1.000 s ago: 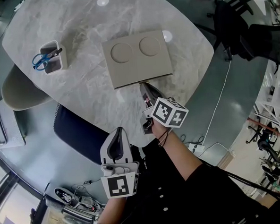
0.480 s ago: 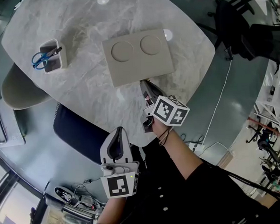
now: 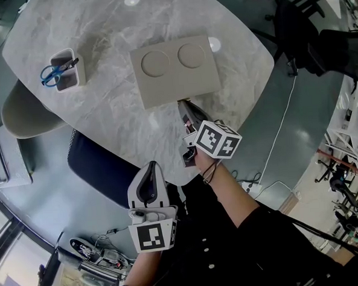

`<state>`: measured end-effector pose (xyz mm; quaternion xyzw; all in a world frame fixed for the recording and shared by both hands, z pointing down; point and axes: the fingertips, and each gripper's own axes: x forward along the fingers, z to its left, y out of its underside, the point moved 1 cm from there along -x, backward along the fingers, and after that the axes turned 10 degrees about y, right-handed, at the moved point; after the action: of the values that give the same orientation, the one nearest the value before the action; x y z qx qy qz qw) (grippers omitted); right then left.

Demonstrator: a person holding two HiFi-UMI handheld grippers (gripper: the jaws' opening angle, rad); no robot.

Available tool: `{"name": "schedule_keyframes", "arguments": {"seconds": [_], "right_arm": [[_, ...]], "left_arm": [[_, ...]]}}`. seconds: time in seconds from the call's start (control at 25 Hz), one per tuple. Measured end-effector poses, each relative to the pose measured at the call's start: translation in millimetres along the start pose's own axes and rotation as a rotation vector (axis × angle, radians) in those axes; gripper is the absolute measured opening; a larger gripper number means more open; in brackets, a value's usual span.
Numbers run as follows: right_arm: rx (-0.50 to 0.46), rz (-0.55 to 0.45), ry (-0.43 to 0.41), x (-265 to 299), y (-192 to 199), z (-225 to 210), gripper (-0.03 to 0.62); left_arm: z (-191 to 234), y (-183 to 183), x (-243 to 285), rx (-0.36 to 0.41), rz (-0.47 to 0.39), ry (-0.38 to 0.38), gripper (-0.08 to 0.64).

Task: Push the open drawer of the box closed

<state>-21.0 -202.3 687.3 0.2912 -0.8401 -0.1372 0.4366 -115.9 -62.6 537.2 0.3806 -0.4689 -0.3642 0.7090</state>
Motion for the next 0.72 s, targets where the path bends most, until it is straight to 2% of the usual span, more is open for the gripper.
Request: {"name": "schedule_keyframes", "arguments": {"seconds": [0.32,0.72], "right_arm": [[-0.037,-0.028,-0.038,-25.3,-12.0,13.9,0.037],[-0.093,-0.17,-0.172,-124.0,-68.2,71.1,0.014]], "left_arm": [[-7.4,-17.7,-7.6,0.017,-0.039,0.008,0.017],[-17.9,-87.7,-30.4,0.016,-0.15,0.007,0.017]]}}
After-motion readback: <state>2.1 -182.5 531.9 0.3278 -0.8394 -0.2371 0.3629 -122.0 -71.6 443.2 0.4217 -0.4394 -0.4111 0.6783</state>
